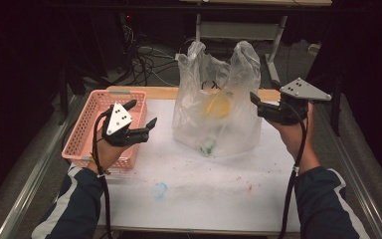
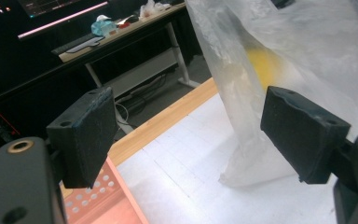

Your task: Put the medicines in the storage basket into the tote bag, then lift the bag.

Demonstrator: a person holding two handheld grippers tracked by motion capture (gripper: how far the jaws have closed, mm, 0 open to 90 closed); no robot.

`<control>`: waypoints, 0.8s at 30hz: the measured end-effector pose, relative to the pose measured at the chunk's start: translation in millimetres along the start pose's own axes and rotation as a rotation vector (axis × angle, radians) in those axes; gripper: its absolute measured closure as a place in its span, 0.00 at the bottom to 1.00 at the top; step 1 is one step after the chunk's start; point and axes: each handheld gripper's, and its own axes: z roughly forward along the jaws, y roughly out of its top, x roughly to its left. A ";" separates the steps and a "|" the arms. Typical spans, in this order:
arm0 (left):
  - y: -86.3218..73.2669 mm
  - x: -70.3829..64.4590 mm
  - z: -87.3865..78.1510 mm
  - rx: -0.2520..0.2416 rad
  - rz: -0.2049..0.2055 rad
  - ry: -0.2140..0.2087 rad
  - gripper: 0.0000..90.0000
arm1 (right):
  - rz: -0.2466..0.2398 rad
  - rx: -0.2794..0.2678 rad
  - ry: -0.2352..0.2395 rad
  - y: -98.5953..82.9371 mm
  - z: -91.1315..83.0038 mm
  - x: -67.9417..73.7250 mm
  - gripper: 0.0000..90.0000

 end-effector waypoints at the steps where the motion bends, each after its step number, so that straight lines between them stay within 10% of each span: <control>1: -1.7 -1.7 -2.3 -0.002 0.002 -0.001 0.21 | -0.001 0.000 0.002 -1.7 -1.6 1.4 0.28; 24: -42.5 -23.0 -39.8 0.041 0.056 0.016 0.21 | -0.011 -0.001 0.049 -60.4 -39.7 29.7 0.26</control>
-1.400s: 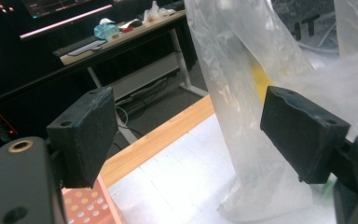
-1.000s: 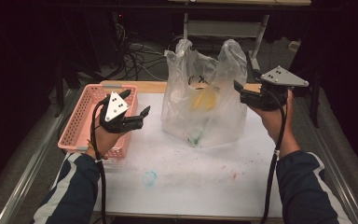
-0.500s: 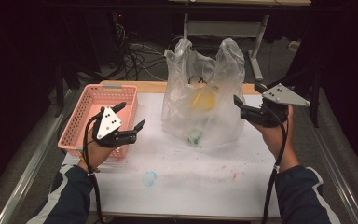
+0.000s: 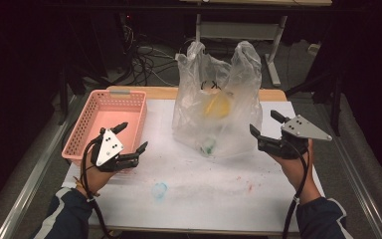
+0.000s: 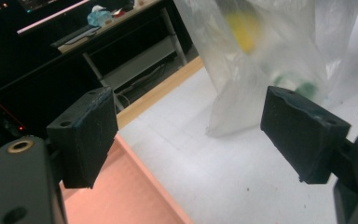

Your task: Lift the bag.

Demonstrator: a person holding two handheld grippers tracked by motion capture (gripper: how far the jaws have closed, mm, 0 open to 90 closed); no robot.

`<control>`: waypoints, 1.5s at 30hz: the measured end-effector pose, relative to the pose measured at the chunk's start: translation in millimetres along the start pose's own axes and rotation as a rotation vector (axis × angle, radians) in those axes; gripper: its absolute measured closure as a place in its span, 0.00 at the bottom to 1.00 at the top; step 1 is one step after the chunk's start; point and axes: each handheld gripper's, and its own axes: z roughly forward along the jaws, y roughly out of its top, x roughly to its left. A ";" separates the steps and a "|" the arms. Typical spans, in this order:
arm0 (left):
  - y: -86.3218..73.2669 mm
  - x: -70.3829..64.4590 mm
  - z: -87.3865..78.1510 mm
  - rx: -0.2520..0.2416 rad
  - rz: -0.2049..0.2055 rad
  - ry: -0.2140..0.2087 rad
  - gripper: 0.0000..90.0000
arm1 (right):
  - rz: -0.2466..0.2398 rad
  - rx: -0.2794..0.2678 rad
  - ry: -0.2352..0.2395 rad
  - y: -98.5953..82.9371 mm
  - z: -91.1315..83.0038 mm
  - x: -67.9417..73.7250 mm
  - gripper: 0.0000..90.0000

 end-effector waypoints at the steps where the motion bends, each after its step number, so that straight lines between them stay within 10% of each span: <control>1: -2.0 -0.7 -1.1 0.000 0.001 0.004 0.21 | -0.001 0.003 0.002 -2.8 -1.7 1.1 0.26; 18: -29.5 -14.6 -17.6 0.016 -0.016 0.009 0.21 | -0.059 -0.012 0.012 -41.7 -35.8 23.7 0.28; 45: -67.2 -31.8 -36.3 0.107 -0.029 -0.007 0.21 | -0.080 0.117 0.100 -92.9 -37.7 63.0 0.24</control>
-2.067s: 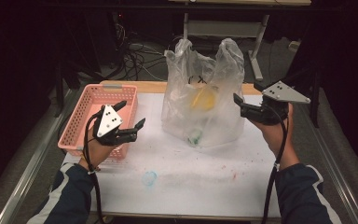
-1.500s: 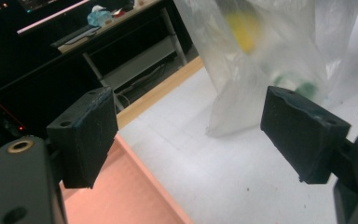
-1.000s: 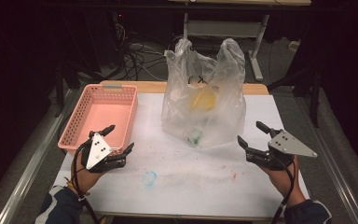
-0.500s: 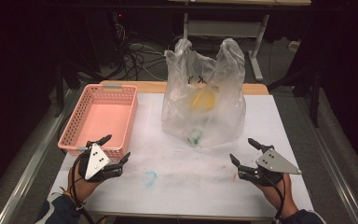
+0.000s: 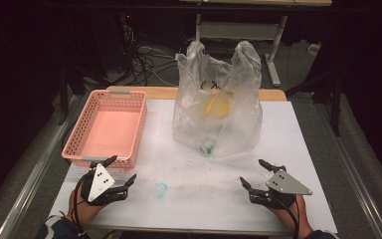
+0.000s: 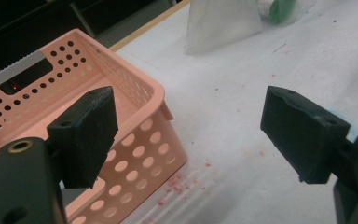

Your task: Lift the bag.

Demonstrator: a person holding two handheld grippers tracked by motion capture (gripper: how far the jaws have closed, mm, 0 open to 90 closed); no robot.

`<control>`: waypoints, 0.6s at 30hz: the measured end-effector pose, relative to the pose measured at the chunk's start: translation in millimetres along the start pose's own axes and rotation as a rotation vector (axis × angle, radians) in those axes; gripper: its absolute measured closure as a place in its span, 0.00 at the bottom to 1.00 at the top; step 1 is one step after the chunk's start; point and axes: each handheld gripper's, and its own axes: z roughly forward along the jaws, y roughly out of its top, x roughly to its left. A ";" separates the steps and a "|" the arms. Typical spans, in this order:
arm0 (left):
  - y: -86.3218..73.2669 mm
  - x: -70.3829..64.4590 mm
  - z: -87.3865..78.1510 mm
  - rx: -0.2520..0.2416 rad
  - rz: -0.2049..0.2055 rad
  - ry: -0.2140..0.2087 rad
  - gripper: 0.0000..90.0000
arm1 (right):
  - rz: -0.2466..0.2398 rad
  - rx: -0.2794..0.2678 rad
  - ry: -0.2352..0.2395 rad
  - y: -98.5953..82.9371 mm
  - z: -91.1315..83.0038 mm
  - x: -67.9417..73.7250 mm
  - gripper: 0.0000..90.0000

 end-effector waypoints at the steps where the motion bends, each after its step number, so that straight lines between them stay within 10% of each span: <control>1: -0.7 0.2 -0.2 0.002 -0.002 -0.001 0.21 | 0.000 0.000 0.000 0.1 -0.1 -0.7 0.24; 18: -1.5 0.3 2.4 0.022 0.017 -0.012 0.21 | -0.006 -0.006 -0.008 2.0 0.0 -1.3 0.24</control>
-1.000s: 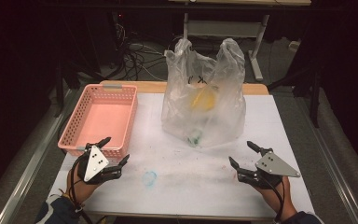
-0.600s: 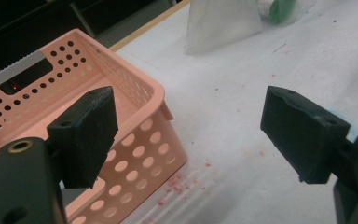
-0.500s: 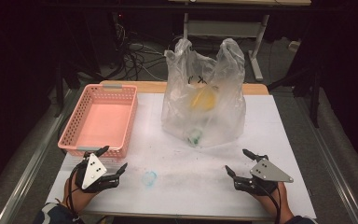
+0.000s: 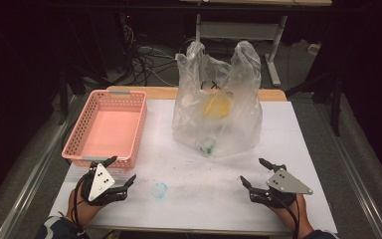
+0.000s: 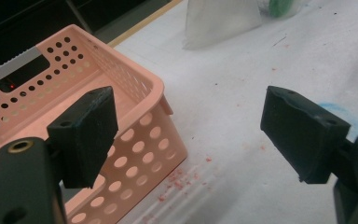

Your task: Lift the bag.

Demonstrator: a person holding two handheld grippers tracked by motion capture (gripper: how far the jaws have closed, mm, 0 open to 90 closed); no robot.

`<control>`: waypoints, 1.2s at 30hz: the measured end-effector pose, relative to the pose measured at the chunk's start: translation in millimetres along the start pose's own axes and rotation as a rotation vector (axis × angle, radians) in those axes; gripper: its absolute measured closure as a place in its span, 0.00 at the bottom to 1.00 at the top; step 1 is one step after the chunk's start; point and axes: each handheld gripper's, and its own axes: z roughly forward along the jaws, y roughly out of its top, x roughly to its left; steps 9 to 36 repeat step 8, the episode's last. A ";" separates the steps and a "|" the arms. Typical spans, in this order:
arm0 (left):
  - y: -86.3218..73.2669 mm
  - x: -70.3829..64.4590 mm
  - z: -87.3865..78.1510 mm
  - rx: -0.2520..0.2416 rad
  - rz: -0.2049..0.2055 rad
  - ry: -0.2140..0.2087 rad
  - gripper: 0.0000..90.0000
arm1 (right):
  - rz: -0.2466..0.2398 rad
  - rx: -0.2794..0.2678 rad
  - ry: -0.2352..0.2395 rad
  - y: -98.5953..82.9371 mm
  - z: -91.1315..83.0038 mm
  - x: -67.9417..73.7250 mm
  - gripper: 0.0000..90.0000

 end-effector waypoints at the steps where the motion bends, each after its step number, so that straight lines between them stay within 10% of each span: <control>1: -0.1 -0.5 -0.2 0.006 -0.006 0.001 0.21 | -0.002 -0.001 -0.002 0.0 -0.2 -0.1 0.24; 36: 1.5 0.7 2.4 0.000 0.000 0.010 0.21 | -0.004 -0.002 -0.006 -0.5 0.2 -0.7 0.24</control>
